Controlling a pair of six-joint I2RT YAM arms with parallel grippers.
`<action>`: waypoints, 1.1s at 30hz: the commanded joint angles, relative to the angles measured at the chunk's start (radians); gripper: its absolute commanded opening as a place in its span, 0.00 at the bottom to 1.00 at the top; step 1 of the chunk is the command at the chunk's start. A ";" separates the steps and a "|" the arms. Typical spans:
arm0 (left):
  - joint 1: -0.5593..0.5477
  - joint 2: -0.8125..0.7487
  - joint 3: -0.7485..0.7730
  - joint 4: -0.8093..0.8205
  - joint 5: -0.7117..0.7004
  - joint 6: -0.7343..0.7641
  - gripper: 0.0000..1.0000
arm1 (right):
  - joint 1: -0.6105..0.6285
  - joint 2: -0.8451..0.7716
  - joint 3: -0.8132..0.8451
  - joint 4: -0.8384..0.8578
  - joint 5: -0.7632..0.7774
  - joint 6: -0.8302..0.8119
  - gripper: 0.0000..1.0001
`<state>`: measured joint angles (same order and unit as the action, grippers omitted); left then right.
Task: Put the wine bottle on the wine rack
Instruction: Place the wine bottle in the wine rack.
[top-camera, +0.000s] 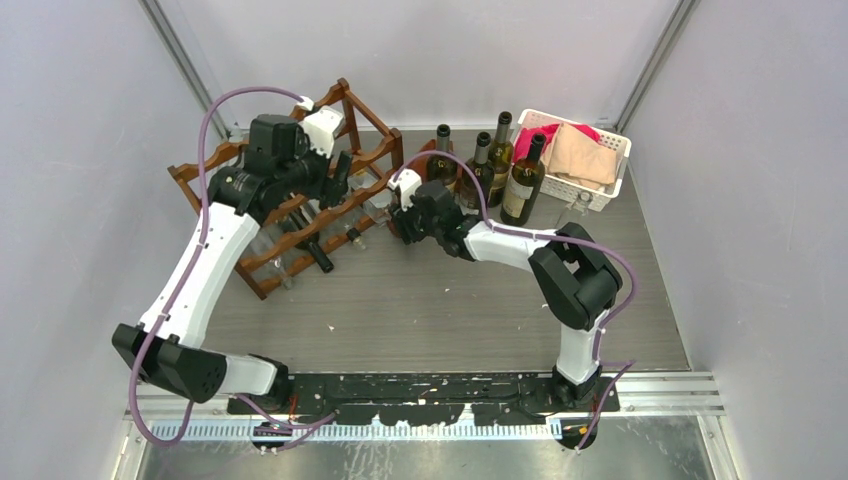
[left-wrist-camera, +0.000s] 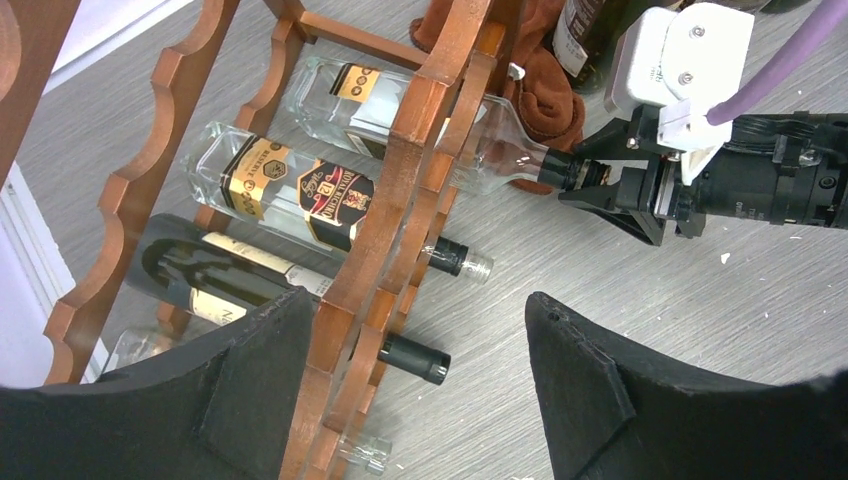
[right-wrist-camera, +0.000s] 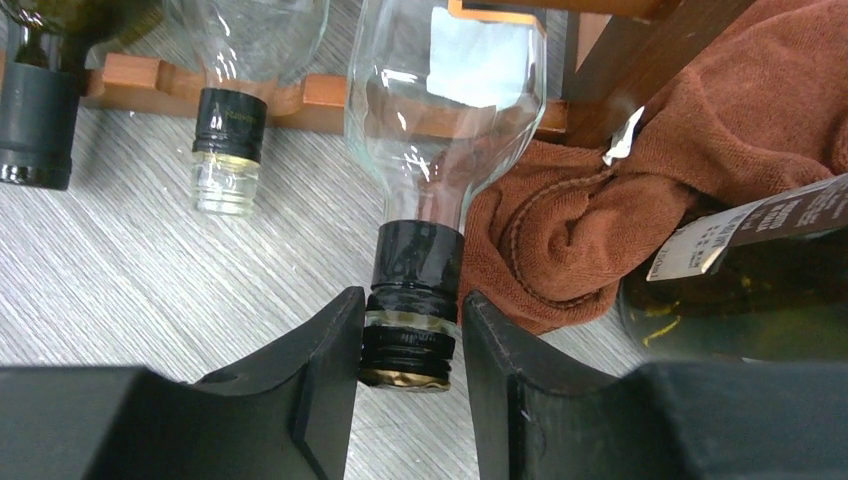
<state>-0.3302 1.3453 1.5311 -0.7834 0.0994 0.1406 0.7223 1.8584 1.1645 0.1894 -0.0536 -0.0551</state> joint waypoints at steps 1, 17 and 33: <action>0.013 0.011 0.040 -0.003 0.015 0.017 0.78 | -0.006 0.001 0.044 -0.001 0.000 -0.017 0.43; 0.047 0.149 0.201 -0.086 0.051 0.028 0.82 | -0.013 0.022 -0.060 0.129 0.023 0.018 0.01; 0.072 0.368 0.358 -0.306 0.169 0.140 0.48 | -0.014 0.136 -0.015 0.222 0.021 0.027 0.01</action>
<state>-0.2653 1.6962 1.8332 -1.0260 0.2287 0.2363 0.7113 1.9484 1.1233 0.4065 -0.0502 -0.0326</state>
